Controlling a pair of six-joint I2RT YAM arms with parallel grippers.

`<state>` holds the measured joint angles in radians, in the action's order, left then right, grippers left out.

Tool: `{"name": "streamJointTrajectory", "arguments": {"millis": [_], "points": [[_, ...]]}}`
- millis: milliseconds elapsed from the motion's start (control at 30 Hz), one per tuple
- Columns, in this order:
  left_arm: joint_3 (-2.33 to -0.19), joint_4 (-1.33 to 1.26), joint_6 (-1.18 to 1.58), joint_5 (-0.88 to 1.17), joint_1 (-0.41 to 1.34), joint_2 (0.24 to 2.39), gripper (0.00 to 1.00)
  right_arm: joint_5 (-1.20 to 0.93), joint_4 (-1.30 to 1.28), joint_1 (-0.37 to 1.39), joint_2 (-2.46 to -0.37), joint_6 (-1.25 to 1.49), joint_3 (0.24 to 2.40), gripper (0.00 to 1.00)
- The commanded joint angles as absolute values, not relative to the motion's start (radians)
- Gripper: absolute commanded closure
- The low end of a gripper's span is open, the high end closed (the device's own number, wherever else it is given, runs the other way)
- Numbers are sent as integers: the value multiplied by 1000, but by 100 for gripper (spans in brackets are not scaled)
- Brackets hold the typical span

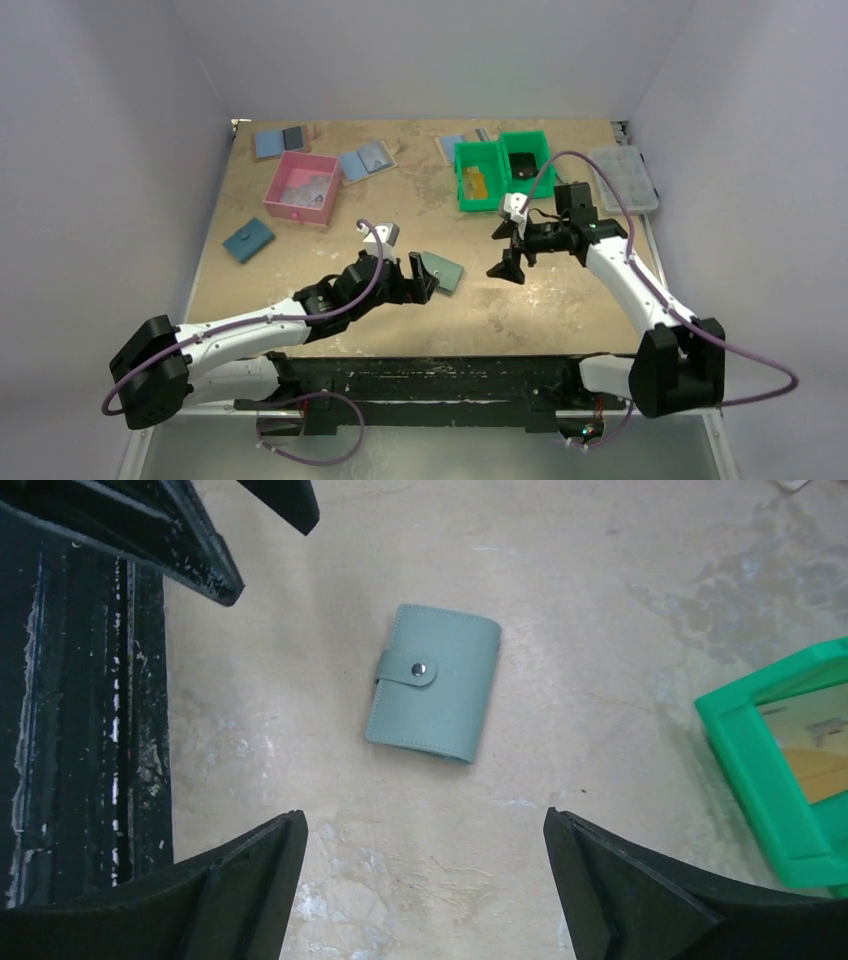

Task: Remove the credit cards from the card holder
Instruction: Move the card holder to the center of the board, then open the card holder at the center of the board.

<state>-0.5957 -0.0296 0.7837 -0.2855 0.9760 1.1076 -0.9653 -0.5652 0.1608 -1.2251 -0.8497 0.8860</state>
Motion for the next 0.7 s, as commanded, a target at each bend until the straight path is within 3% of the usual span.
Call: {"name": "streamJointTrajectory", "arguments": {"millis": [0, 200, 533, 667], "points": [[-535, -181, 865, -249, 974, 1101, 3, -881, -555, 225, -1317, -716, 970, 1], [-509, -215, 910, -288, 974, 1152, 6, -776, -461, 327, -1474, -477, 1044, 4], [-623, -117, 871, -296, 955, 1293, 19, -640, -371, 453, -1712, -303, 1115, 28], [-664, -72, 846, -304, 951, 1327, 21, -635, -367, 456, -1765, -277, 1124, 30]]}}
